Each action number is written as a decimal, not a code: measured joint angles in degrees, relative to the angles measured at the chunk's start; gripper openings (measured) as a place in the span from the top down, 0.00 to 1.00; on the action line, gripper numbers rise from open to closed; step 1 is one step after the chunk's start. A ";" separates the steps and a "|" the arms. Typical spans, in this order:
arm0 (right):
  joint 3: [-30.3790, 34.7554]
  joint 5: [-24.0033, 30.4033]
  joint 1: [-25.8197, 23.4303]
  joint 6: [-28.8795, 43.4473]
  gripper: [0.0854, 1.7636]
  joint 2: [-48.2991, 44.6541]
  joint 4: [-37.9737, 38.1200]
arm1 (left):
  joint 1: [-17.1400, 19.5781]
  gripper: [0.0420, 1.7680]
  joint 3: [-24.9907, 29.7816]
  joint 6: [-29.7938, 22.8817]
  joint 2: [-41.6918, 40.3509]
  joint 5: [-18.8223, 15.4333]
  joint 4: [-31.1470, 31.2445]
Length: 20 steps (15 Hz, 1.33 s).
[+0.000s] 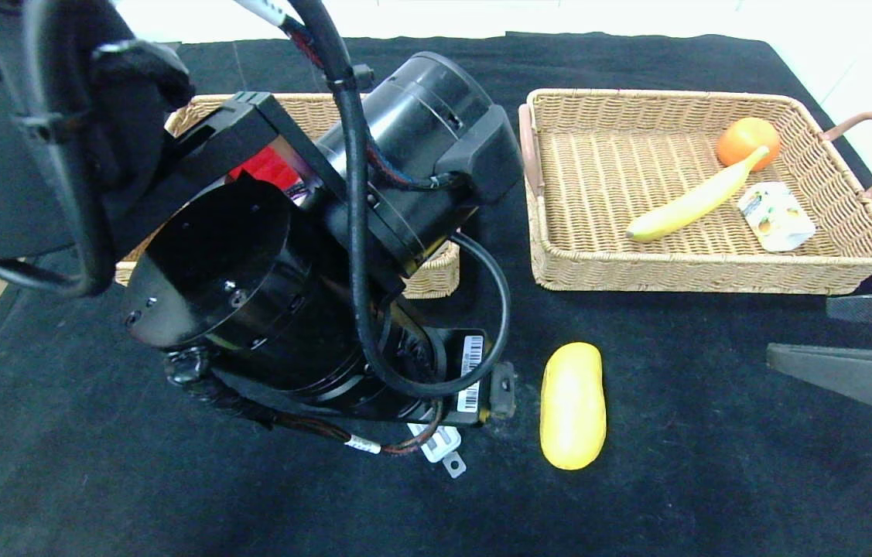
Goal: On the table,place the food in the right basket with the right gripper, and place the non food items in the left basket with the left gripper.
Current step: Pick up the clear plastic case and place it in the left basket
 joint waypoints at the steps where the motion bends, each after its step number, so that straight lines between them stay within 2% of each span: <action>1: 0.00 0.02 0.02 -0.02 0.03 0.16 0.00 | 0.06 0.04 0.00 -0.24 0.05 0.24 1.12; 5: 0.09 0.02 0.02 -0.02 0.03 0.52 0.00 | 1.52 0.04 0.59 -2.06 0.77 0.44 4.52; 11: 0.11 0.00 -0.07 -0.02 0.03 0.62 -0.05 | 5.92 0.03 2.01 -3.66 3.41 0.35 4.55; 20: 0.00 0.00 -0.33 -0.04 0.03 0.60 -0.11 | 9.48 0.03 0.78 -5.56 7.33 0.44 3.58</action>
